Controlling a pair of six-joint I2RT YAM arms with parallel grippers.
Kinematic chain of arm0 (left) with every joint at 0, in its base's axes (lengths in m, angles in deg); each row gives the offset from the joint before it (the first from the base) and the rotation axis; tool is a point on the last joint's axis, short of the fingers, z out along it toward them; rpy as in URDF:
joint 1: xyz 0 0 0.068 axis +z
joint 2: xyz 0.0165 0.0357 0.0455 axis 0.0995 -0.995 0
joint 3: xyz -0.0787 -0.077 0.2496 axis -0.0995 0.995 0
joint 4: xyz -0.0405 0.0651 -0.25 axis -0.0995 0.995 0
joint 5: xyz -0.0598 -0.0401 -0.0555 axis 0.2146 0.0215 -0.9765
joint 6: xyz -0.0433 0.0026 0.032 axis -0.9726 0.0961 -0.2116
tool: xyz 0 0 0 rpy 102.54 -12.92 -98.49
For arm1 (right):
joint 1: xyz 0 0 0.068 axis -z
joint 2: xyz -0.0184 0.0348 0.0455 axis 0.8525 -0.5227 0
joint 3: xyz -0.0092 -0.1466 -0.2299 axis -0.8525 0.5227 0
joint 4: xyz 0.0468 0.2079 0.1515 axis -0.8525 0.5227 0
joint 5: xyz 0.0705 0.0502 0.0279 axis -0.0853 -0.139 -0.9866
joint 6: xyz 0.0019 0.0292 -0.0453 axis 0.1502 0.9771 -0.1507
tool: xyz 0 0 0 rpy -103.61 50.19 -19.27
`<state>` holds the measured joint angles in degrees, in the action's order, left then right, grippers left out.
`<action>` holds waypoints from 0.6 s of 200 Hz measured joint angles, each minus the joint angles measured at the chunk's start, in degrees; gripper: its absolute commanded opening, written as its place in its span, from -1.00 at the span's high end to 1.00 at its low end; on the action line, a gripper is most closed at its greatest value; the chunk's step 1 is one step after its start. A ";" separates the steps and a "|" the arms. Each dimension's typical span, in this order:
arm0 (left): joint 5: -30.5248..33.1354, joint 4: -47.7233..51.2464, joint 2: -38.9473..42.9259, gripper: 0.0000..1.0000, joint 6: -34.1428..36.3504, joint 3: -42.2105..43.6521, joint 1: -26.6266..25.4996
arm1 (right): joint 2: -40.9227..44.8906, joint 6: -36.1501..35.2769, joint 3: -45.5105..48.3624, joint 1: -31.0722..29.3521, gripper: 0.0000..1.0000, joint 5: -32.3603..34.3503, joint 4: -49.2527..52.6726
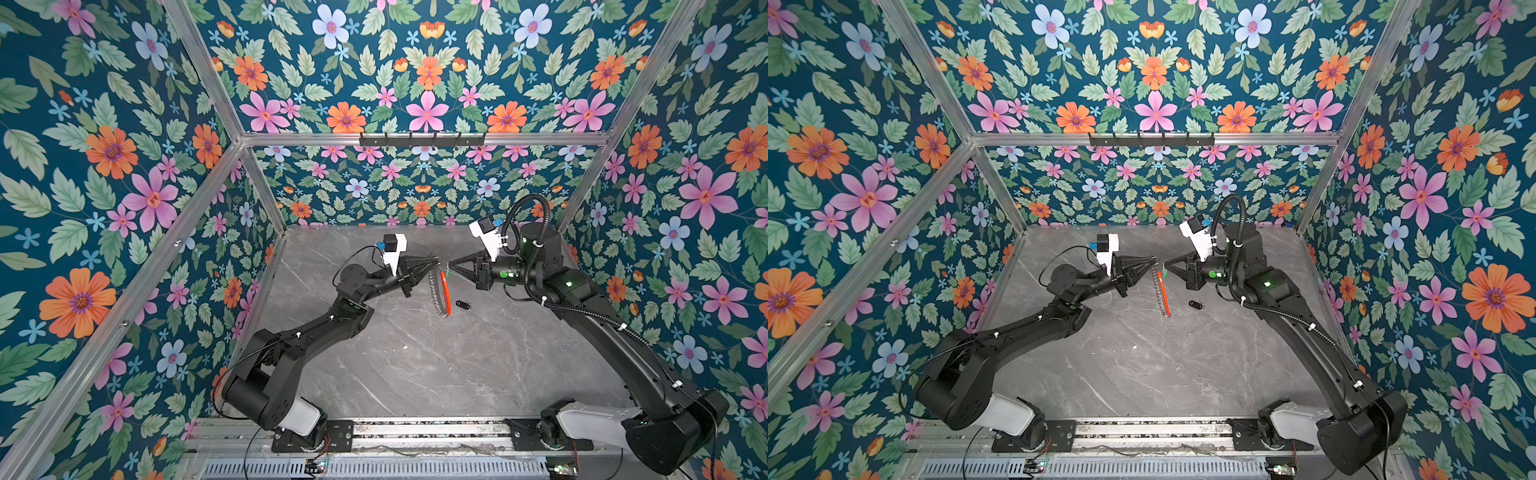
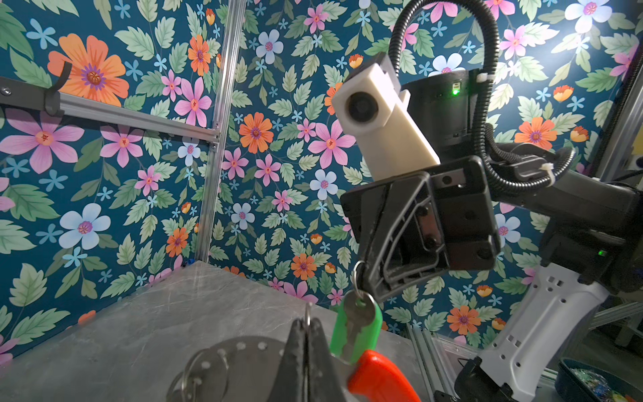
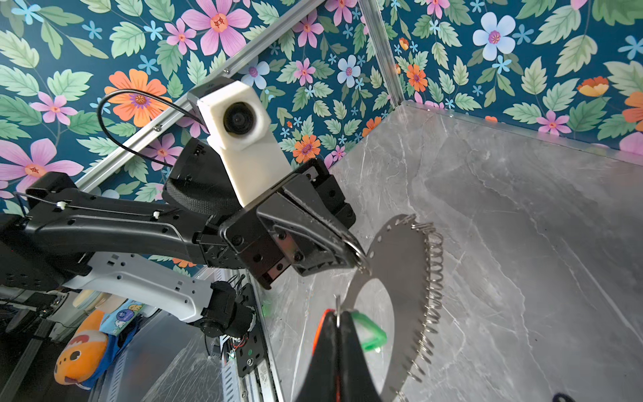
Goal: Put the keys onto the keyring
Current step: 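Lift the green-tag key to a split ring on the plate with the right gripper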
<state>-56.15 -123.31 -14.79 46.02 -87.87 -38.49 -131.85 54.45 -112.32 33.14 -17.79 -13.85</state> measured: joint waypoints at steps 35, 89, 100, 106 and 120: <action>-0.02 0.00 0.13 1.00 -0.04 0.09 -0.28 | -0.59 0.02 -0.48 -0.68 1.00 0.02 -0.07; -0.02 -0.02 0.20 1.00 -0.17 0.09 -0.42 | -1.51 0.00 -1.55 -1.49 1.00 0.22 -0.11; -0.02 -0.04 0.20 1.00 -0.17 0.07 -0.50 | -1.64 0.00 -1.68 -1.49 1.00 0.22 -0.11; -0.02 -0.04 0.20 1.00 -0.17 0.04 -0.50 | -1.75 0.00 -1.77 -1.49 1.00 0.22 -0.11; -0.02 -0.04 0.20 1.00 -0.17 0.00 -0.59 | -2.01 0.00 -1.81 -1.49 1.00 0.28 -0.11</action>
<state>-56.17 -123.35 -14.59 45.85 -87.87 -39.08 -133.86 54.45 -114.13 31.66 -17.51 -13.96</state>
